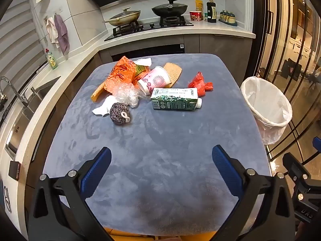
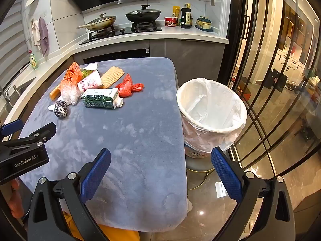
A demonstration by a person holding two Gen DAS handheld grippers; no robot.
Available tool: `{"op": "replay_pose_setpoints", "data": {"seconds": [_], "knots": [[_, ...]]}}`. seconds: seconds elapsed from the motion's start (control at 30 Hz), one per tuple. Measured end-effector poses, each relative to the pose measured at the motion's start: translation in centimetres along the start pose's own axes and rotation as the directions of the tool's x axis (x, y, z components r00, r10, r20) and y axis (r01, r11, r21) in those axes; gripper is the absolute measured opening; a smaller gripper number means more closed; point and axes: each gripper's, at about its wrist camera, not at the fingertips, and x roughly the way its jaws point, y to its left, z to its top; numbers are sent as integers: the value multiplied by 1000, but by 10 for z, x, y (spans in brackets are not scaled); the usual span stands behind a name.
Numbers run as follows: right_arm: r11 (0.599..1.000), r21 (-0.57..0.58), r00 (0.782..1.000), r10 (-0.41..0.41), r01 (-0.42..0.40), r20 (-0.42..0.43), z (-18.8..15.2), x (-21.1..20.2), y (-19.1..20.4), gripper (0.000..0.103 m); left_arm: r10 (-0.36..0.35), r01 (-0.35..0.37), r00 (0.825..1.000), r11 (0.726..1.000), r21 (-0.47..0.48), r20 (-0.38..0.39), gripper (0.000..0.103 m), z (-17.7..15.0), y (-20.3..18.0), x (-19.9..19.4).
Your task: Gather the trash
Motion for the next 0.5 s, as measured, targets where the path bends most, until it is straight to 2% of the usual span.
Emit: {"op": "replay_pose_setpoints", "data": {"seconds": [0.27, 0.3, 0.5], "knots": [[1000, -1, 1000, -3, 3, 1, 0, 0, -1, 96, -16, 16, 1000, 1000, 2, -4, 96, 0, 7, 2], [1000, 0, 1000, -3, 3, 0, 0, 0, -1, 96, 8, -8, 1000, 1000, 10, 3, 96, 0, -1, 0], [1000, -4, 1000, -2, 2, 3, 0, 0, 0, 96, 2, -2, 1000, 1000, 7, -2, 96, -2, -2, -1]]}}
